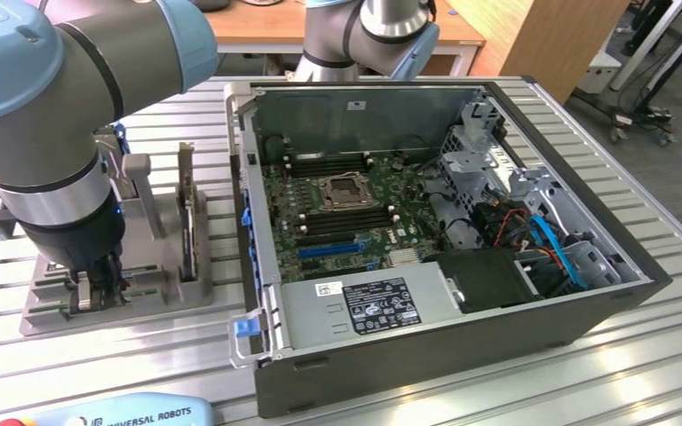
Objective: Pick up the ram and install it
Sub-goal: 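Pick up the ram and move it above insertion slot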
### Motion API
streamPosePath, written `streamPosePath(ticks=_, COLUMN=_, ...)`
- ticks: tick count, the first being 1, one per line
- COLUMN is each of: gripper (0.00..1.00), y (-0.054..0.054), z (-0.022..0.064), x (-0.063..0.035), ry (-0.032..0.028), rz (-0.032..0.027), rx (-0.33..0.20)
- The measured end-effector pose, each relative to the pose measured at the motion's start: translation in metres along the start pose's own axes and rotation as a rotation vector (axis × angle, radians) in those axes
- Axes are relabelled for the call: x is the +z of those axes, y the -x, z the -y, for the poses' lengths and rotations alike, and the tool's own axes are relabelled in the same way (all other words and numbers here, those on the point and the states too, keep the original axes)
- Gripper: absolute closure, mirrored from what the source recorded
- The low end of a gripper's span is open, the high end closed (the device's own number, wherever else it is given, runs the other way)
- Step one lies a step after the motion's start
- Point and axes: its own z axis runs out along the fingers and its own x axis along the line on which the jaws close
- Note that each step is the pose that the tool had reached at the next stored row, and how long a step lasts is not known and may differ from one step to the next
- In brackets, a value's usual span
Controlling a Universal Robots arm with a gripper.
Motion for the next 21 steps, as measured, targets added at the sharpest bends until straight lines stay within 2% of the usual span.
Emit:
streamPosePath(ticks=3, gripper=0.75, y=0.0000, z=0.0000, x=0.0000, ry=0.0000, rz=0.0000, rx=0.000)
streamPosePath(ticks=4, gripper=0.81, y=0.0000, z=0.0000, x=0.0000, ry=0.0000, rz=0.0000, rx=0.000)
streamPosePath(ticks=5, gripper=0.81, y=0.0000, z=0.0000, x=0.0000, ry=0.0000, rz=0.0001, rx=0.000)
streamPosePath(ticks=7, gripper=0.89, y=0.0000, z=0.0000, x=0.0000, ry=0.0000, rz=0.0001, rx=0.000)
streamPosePath(ticks=21, gripper=0.89, y=0.0000, z=0.0000, x=0.0000, ry=0.0001, rz=-0.0003, rx=-0.007)
